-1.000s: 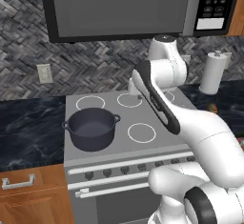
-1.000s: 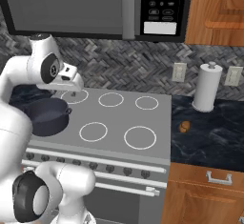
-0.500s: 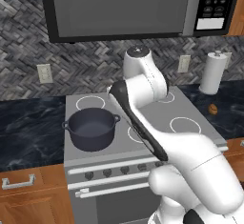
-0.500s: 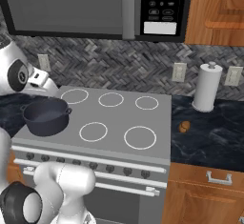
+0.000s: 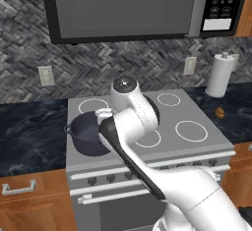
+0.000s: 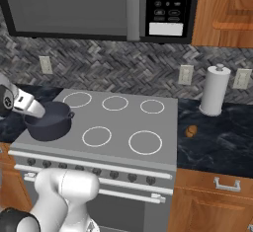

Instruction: Turn on the burner for the pot on the stove. Wait thirty seconds for the pot to heat up. Then add the potato to the pot.

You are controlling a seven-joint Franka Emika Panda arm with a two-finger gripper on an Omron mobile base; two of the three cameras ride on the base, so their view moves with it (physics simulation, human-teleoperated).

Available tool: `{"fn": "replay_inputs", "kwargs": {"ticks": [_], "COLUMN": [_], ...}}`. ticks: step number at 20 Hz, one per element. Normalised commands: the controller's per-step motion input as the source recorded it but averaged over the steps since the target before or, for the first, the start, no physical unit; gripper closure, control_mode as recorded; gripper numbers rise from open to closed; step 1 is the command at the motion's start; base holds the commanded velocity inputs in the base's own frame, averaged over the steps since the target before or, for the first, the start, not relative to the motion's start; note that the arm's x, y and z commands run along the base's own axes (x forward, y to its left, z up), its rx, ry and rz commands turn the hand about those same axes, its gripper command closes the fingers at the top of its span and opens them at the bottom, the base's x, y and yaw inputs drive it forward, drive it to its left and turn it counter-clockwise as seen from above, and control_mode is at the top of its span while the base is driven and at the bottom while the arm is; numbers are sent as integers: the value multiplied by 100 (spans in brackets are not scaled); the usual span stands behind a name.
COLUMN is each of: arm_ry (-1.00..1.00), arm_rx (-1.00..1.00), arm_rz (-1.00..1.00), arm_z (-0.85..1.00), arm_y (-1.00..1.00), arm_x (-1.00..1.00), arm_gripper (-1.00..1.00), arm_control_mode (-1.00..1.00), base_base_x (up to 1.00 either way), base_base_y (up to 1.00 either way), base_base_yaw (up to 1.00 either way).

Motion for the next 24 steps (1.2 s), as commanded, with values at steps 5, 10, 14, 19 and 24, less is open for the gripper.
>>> {"fn": "replay_inputs", "kwargs": {"ticks": [5,10,14,19,24], "arm_ry": [-15,-22,-23,-24,-8], "arm_rx": [3,3,1,0,0], "arm_rz": [0,0,0,0,0], "arm_z": [-27,-7,-6,-47,-63], "arm_y": [52,49,35,17,0], "arm_x": [-37,-56,-78,-45,-30], "arm_gripper": [-100,-100,-100,-100,-100], "arm_control_mode": [-100,-100,-100,-100,-100], "base_base_x": [0,0,0,0,0], "base_base_y": [0,0,0,0,0], "base_base_yaw": [0,0,0,0,0]}}
